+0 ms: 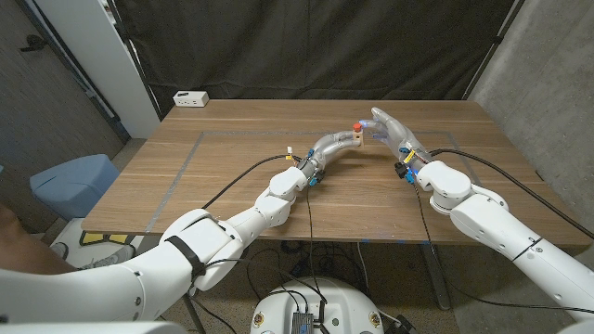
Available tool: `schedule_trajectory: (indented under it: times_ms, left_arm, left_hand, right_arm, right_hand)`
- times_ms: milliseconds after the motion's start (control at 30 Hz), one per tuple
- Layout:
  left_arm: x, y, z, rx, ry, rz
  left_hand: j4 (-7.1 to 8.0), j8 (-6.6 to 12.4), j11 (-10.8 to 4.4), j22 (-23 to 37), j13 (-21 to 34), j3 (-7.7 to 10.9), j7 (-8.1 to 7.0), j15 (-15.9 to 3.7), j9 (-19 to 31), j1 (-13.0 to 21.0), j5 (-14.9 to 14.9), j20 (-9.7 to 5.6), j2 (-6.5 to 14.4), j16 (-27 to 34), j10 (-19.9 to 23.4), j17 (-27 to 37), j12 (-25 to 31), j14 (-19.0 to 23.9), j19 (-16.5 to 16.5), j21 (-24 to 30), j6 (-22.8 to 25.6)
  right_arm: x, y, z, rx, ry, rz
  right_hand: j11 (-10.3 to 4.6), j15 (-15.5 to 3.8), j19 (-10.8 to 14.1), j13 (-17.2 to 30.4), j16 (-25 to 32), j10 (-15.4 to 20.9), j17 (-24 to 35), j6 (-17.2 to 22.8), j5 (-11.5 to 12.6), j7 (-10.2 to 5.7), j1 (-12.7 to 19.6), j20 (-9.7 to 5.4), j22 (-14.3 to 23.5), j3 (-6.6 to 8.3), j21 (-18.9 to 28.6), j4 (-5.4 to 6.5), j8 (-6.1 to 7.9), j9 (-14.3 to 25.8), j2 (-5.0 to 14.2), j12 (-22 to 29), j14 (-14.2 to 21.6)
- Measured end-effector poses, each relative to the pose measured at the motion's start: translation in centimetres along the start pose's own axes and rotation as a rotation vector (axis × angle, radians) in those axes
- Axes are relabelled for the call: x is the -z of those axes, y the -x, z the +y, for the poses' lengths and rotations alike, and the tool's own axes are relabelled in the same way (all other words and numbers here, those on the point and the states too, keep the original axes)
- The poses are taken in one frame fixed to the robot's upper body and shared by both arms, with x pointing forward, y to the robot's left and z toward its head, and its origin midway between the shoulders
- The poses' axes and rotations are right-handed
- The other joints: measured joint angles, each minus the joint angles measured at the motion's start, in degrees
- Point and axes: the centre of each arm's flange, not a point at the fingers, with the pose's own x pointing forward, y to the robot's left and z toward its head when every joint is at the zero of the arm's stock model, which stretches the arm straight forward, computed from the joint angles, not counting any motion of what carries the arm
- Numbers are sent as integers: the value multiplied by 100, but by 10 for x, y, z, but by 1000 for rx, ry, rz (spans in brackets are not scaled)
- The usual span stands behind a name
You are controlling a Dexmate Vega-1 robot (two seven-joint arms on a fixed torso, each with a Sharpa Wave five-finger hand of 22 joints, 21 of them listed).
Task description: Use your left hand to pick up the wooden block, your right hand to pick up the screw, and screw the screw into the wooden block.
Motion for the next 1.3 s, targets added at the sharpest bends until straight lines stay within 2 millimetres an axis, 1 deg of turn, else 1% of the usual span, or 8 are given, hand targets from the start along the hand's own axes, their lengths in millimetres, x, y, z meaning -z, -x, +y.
schedule_trajectory:
  times_ms: [133,267,500,700,767,833,1067,1300]
  left_arm:
    - [0,0,0,0,0,0]
    - [0,0,0,0,0,-1]
    - [0,0,0,-1,1,-1]
    - [2,1,-1,-3,2,6]
    - [2,0,0,-3,2,8]
    - [2,0,0,-4,3,10]
    - [3,-1,0,-2,5,14]
    - [3,-1,1,-5,5,16]
  left_hand:
    - [0,0,0,0,0,0,0,0,-1,0,-3,0,0,0,0,0,0,0,0,0,0]
    - [0,0,0,0,0,0,0,0,-2,0,-4,0,-1,0,0,0,0,0,0,0,0]
    - [0,0,0,0,0,0,0,0,-4,-1,-5,0,-1,0,0,0,0,0,0,0,0]
    - [0,0,0,0,0,0,0,0,-3,-1,-20,0,-1,0,0,0,0,0,0,0,0]
    - [0,0,0,0,0,0,0,0,-3,-1,-2,0,-1,0,0,0,0,0,0,0,0]
    - [0,0,0,0,0,0,0,0,-2,-2,1,0,-2,0,0,0,0,0,0,0,0]
    - [0,0,0,0,0,0,0,0,-1,-2,2,0,-2,0,0,0,0,0,0,0,0]
    - [0,0,0,0,0,0,0,0,0,-2,1,0,-2,0,0,0,0,0,0,0,0]
  right_arm:
    - [0,1,0,5,-1,2]
    - [1,2,0,8,-1,5]
    - [1,3,-1,11,-1,7]
    - [1,4,-1,13,0,8]
    - [1,4,-1,14,0,8]
    - [1,4,-1,14,0,8]
    - [0,4,0,14,0,8]
    - [-1,4,1,-3,-1,7]
  right_hand:
    - [6,0,31,0,34,35,0,63,0,17,0,31,0,0,17,0,2,0,0,0,0]
    - [28,0,31,0,34,57,0,88,0,27,0,31,0,0,17,0,2,14,0,0,0]
    - [4,0,51,0,34,119,0,175,0,29,0,11,0,0,17,0,31,39,0,24,0]
    - [37,1,91,0,34,209,1,225,0,40,0,11,0,16,17,-16,32,36,0,25,44]
    - [39,1,91,0,34,210,1,266,0,81,0,11,0,16,17,-16,53,36,0,24,44]
    - [68,1,91,0,34,240,1,287,0,60,0,11,0,16,17,-16,53,36,0,24,44]
    - [-4,1,91,0,34,311,1,379,0,70,0,11,0,16,17,-16,74,36,0,24,43]
    - [-3,1,90,1,33,311,2,398,0,71,0,11,0,32,17,-32,95,36,0,24,43]
